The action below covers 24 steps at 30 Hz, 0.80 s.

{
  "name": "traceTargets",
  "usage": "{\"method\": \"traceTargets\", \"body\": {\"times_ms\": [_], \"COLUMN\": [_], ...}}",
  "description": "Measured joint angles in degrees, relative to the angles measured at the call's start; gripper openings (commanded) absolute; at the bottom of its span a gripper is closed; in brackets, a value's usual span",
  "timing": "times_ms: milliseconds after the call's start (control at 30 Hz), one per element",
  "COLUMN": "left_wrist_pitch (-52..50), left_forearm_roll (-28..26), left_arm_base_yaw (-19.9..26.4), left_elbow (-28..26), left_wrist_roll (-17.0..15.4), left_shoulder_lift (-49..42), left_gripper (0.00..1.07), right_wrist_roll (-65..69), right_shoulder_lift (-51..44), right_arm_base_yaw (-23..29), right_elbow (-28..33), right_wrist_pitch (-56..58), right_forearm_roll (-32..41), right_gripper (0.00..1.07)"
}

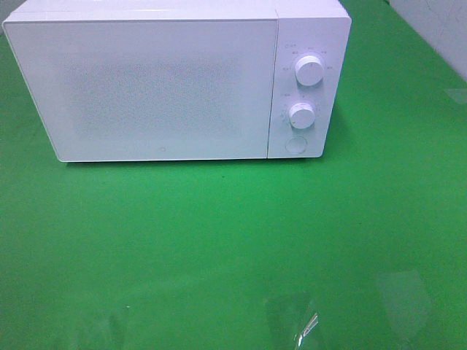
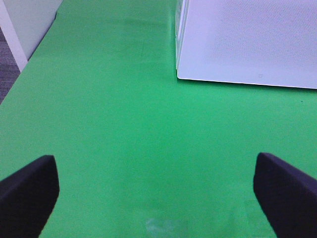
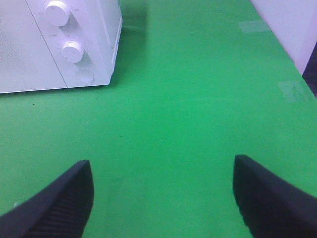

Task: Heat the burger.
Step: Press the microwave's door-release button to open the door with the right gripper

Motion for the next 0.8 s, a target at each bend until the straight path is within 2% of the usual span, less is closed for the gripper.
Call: {"method": "traceTargets", "body": {"times_ms": [267, 433, 800], "left_wrist_pitch": [0.0, 0.0, 0.0], "left_forearm_roll": [0.0, 0.1, 0.1], "left_arm_base_yaw": [0.0, 0.0, 0.0], "left_elbow": [0.0, 0.0, 0.0], "left_wrist_roll": [0.0, 0.0, 0.0], "left_shoulder_lift": [0.0, 0.0, 0.0], "left_gripper": [1.01, 1.01, 1.01], "right_wrist_roll": [-0.1, -0.1, -0.1], "right_shoulder_lift": [0.0, 0.2, 11.0], "right_arm_base_yaw": [0.0, 0.0, 0.0], "right_elbow": [-0.3, -2.5, -2.8], "right_wrist_pitch": [-0.4, -4.8, -17.3], "right_forearm_roll": [0.1, 0.1, 0.1], "right_gripper": [0.76, 0.76, 0.76]}}
